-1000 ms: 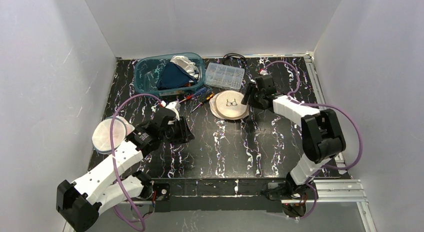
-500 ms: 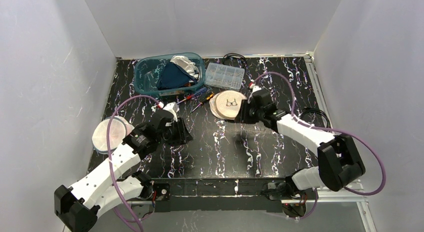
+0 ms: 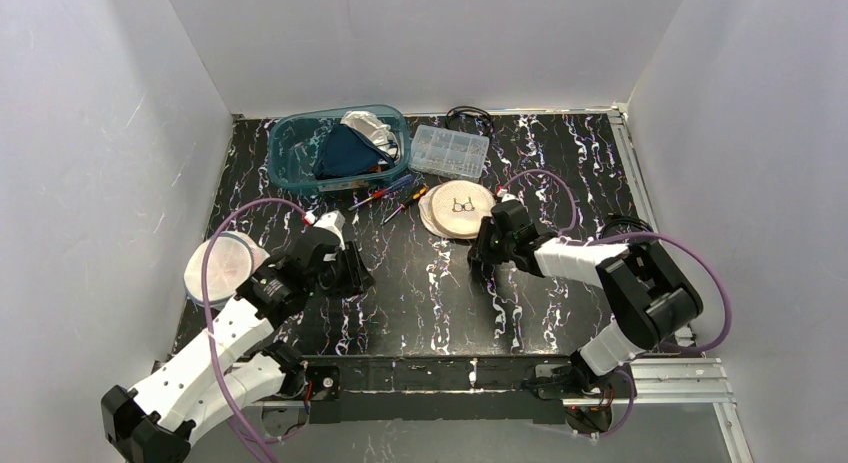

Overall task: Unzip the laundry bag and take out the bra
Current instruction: Move the laundry bag to the center of the board.

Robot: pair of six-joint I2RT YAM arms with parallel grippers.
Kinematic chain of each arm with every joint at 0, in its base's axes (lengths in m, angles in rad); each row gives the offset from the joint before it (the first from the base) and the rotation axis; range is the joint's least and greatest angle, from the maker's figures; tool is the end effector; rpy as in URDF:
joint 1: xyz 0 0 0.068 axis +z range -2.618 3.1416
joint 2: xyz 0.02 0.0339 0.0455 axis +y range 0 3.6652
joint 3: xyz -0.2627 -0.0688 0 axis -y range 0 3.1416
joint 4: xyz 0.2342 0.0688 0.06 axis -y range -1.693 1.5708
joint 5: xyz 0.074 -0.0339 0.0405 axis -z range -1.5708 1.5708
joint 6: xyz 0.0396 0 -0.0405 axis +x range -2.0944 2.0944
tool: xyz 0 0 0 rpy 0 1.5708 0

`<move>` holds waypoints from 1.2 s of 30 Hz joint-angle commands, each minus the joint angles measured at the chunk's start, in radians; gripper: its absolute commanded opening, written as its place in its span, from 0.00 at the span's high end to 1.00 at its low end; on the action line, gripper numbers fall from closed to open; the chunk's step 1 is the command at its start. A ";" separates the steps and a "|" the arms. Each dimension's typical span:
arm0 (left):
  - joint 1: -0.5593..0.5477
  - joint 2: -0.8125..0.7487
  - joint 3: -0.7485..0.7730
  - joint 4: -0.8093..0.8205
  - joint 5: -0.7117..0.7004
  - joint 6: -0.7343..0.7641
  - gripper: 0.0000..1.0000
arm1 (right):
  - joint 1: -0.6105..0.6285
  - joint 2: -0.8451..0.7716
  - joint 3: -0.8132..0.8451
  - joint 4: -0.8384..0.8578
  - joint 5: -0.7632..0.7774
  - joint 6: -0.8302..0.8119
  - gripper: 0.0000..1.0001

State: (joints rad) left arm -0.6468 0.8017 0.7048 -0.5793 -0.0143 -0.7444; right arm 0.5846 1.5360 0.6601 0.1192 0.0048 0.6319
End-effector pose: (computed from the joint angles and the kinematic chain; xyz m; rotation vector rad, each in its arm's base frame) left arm 0.1319 -0.0989 0.2682 -0.1227 2.3479 -0.7099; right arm 0.2415 0.1596 0.1566 0.0594 2.4056 0.5881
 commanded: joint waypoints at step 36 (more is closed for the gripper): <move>0.030 -0.055 0.144 -0.268 -0.297 0.064 0.37 | 0.008 -0.494 0.041 -0.290 -0.161 -0.172 0.23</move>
State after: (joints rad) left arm -0.6456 0.7719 0.7544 -0.7269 -0.1310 -0.7033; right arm 0.5858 1.1950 0.7143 -0.0513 -0.0780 0.5377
